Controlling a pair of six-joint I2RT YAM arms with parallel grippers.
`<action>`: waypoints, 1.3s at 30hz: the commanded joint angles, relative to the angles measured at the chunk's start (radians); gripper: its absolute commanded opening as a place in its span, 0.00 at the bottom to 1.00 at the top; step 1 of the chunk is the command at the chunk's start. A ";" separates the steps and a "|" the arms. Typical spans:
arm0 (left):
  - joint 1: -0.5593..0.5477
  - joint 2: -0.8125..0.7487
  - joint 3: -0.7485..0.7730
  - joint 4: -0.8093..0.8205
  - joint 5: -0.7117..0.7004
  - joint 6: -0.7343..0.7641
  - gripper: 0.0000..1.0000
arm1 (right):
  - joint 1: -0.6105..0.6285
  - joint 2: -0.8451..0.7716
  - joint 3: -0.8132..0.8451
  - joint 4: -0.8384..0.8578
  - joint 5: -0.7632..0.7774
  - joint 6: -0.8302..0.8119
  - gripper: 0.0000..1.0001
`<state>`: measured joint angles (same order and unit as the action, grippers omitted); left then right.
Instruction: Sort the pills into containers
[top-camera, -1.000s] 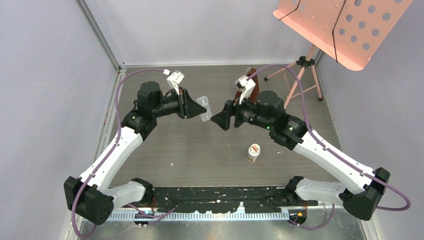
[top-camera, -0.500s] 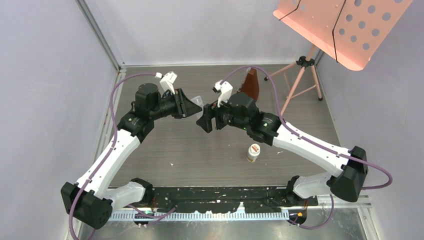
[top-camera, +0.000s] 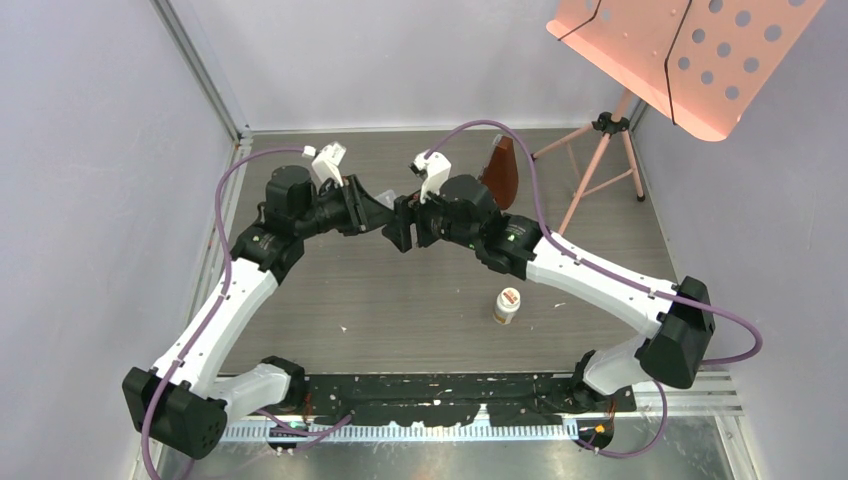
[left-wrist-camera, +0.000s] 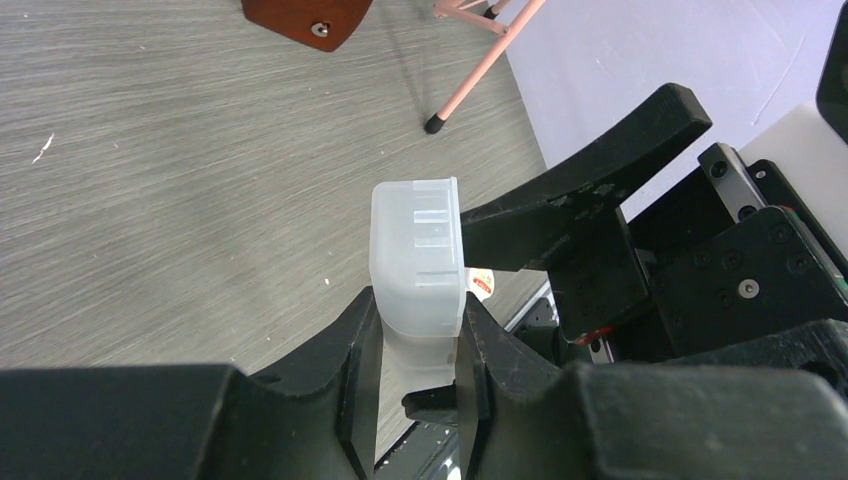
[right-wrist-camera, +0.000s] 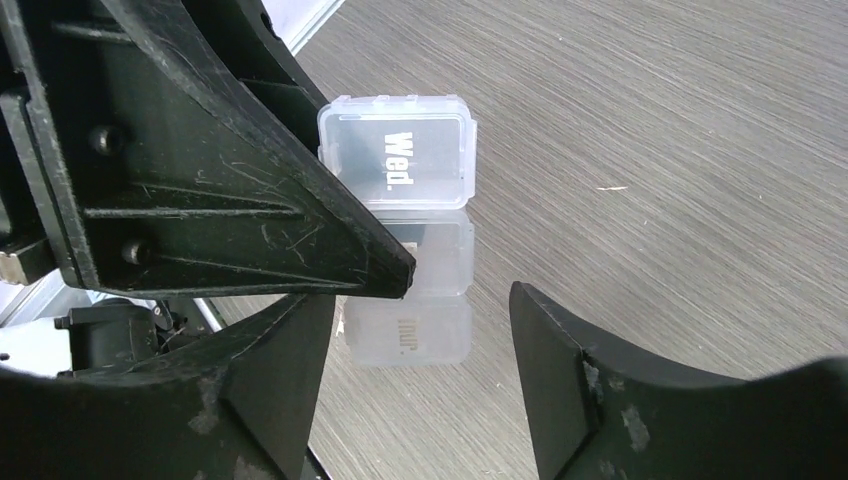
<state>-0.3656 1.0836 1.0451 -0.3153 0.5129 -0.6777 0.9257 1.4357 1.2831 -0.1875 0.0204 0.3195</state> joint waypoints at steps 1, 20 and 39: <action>0.013 -0.016 0.027 0.027 0.031 -0.015 0.00 | 0.003 0.012 0.046 0.040 -0.024 -0.021 0.73; 0.050 -0.040 0.021 0.019 0.091 0.041 0.00 | -0.003 -0.007 0.044 0.025 -0.109 -0.017 0.29; 0.116 -0.043 -0.045 0.096 0.254 0.157 0.00 | -0.162 -0.121 -0.077 0.105 -0.508 0.106 0.43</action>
<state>-0.2817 1.0637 1.0084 -0.2531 0.7746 -0.6079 0.8108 1.4006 1.2167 -0.1223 -0.4080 0.3569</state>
